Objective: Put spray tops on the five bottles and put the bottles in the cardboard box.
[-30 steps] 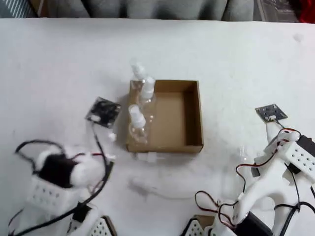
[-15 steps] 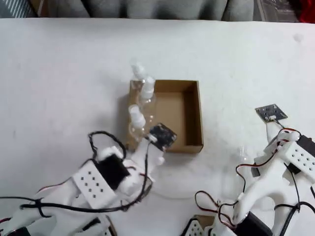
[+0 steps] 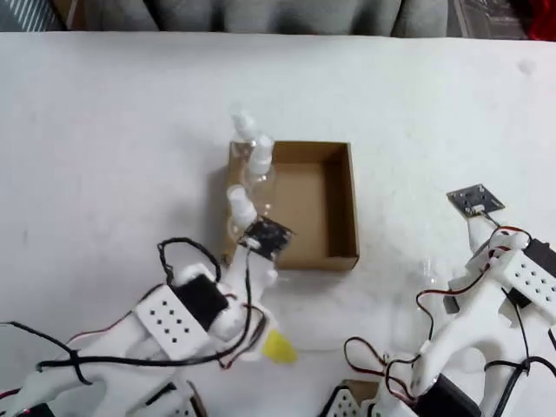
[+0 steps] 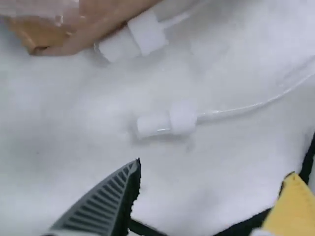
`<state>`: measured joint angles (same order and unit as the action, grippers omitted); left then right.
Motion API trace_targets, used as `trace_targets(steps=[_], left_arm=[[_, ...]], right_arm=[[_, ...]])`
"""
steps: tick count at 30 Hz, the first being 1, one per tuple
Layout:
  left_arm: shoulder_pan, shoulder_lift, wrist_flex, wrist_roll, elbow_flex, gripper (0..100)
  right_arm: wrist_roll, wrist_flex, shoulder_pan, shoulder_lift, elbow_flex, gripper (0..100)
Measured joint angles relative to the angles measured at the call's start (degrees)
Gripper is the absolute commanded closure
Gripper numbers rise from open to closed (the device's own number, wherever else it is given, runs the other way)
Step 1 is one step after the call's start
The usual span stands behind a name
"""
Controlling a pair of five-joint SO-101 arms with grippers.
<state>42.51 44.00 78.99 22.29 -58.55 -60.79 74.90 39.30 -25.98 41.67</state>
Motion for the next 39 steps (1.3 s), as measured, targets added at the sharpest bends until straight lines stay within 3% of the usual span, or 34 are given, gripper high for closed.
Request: trace_targets(steps=[8,16,27,39], left_arm=[[-2.64,0.00,-7.56,0.00,-5.89,60],[-2.90,-0.88,-8.70,0.00,-7.65,60],[-8.79,-20.57,-22.42,0.26,-7.65,60],[-8.88,-21.01,-22.86,0.35,-7.65,64]], right_arm=[[-0.09,0.00,0.00,0.00,0.00,98.3],[-0.09,0.00,0.00,0.00,0.00,98.2],[-0.09,0.00,0.00,0.00,0.00,98.2],[-0.09,0.00,0.00,0.00,0.00,98.2]])
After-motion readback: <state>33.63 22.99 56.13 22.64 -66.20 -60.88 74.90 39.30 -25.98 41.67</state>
